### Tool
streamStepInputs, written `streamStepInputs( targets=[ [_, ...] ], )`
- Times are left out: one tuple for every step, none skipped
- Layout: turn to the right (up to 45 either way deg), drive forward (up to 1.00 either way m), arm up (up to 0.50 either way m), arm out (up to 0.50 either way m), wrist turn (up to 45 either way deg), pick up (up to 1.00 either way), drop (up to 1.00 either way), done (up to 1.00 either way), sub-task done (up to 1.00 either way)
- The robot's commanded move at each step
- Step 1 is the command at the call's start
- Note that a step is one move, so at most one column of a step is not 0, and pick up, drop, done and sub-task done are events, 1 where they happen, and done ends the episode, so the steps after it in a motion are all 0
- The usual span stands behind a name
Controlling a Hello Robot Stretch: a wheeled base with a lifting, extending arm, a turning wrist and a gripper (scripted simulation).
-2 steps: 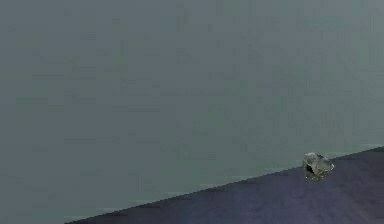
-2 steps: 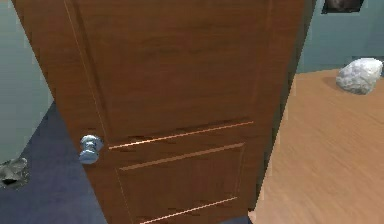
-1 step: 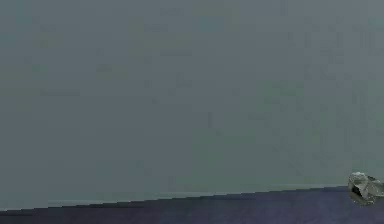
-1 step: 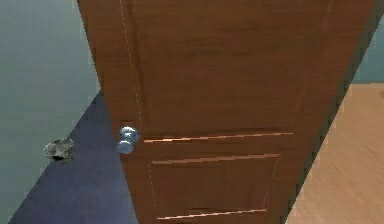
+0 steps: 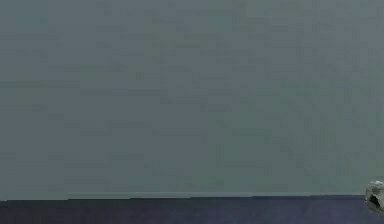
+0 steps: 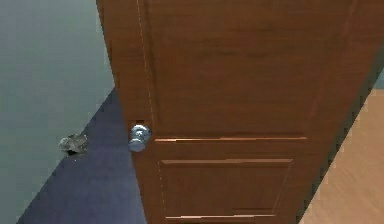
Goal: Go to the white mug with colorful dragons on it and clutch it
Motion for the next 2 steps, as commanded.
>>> streamStepInputs(
  targets=[
    [0.0,0.30,0.00,0.00,0.0,0.00,0.00,0.00,0.00],
    [45.0,0.00,0.00,0.00,0.0,0.00,0.00,0.00,0.00]
  ],
)
